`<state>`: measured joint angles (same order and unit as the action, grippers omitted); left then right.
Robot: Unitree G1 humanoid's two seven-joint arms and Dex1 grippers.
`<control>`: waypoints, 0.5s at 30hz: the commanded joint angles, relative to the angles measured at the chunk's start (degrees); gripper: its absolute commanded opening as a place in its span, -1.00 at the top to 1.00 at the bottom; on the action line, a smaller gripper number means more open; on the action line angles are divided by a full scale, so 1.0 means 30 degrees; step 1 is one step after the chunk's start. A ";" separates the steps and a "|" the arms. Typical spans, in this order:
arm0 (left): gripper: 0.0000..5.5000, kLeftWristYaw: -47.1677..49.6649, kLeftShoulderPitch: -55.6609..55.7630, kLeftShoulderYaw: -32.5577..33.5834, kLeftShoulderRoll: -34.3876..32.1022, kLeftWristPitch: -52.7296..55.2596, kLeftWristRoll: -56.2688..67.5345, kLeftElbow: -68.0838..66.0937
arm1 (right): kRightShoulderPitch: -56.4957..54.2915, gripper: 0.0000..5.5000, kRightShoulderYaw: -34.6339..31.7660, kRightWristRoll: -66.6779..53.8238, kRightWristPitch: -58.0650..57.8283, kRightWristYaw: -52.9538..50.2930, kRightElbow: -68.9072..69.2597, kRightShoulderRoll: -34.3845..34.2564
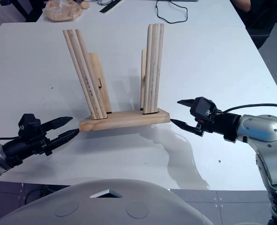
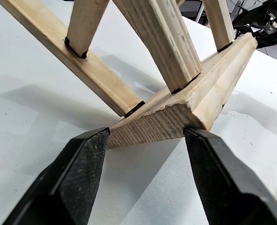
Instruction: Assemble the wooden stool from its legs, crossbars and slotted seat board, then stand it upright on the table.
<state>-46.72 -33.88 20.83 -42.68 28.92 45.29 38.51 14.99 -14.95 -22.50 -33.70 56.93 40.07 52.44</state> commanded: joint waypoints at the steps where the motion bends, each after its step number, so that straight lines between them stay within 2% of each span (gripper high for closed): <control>1: -0.07 -0.1418 0.1252 0.0339 -0.0782 0.0535 0.2475 0.1309 | -0.0023 -0.17 0.0356 -0.2557 0.0276 0.1465 0.1895 0.0064; 7: -0.07 -0.2970 0.1406 0.1945 -0.2250 0.1570 0.3896 0.1262 | -0.0303 -0.17 -0.0475 -0.4326 -0.0621 0.1689 0.2164 0.0432; 11: -0.07 -0.3824 0.1368 0.2081 -0.2664 0.1493 0.3099 0.0851 | -0.0468 -0.17 -0.0409 -0.5014 -0.1046 0.2000 0.1915 0.0634; 15: -0.07 -0.4320 0.2116 0.1253 -0.2707 0.0391 0.0631 -0.1116 | -0.0759 -0.17 0.0124 -0.5198 -0.1362 0.2294 0.1030 0.0611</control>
<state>-56.41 -30.50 28.42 -50.88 33.01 48.47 35.97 14.49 -17.72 -31.86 -38.23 60.48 41.73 55.11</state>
